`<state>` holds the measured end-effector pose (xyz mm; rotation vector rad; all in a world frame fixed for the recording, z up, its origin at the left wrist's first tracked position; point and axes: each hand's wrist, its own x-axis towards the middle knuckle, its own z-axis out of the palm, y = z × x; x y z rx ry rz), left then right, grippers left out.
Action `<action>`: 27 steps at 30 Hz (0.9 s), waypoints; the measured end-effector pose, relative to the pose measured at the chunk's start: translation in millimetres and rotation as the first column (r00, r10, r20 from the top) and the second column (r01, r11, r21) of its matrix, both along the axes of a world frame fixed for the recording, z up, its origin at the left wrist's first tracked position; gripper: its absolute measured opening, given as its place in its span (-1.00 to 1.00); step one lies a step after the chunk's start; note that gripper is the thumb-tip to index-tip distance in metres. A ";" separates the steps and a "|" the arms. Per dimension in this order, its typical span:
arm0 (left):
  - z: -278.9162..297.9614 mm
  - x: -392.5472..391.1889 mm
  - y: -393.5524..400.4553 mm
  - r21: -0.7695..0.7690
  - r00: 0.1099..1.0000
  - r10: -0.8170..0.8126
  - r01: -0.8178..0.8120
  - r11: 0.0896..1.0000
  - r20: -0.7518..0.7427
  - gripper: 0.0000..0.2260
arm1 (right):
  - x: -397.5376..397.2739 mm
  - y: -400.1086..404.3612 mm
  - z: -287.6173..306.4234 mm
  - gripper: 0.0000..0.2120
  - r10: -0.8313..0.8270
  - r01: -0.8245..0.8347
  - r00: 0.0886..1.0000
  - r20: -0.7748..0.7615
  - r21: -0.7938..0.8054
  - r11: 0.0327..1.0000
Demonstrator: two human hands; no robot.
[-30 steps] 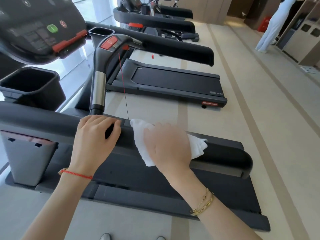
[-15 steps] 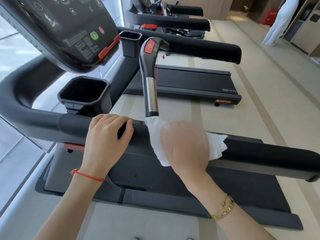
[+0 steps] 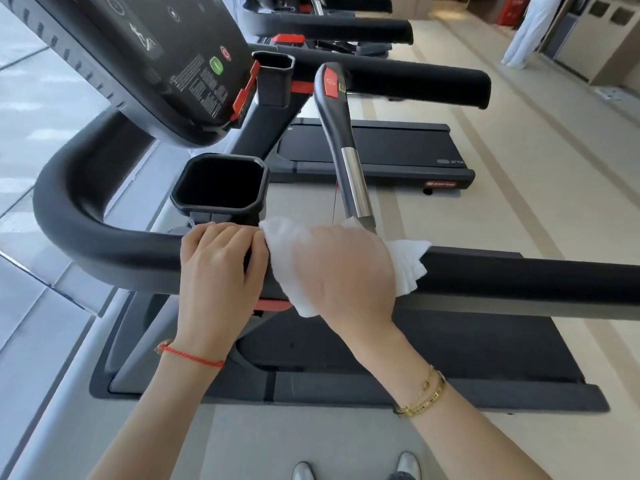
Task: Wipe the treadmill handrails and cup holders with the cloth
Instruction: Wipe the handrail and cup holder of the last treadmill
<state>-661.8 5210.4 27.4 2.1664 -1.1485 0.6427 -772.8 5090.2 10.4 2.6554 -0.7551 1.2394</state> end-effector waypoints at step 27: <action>0.6 -4.1 -6.0 -0.065 1.000 0.012 -0.013 0.998 -0.026 -0.71 | -36.5 -27.3 2.5 -0.62 -0.087 0.087 0.996 0.008 0.048 0.995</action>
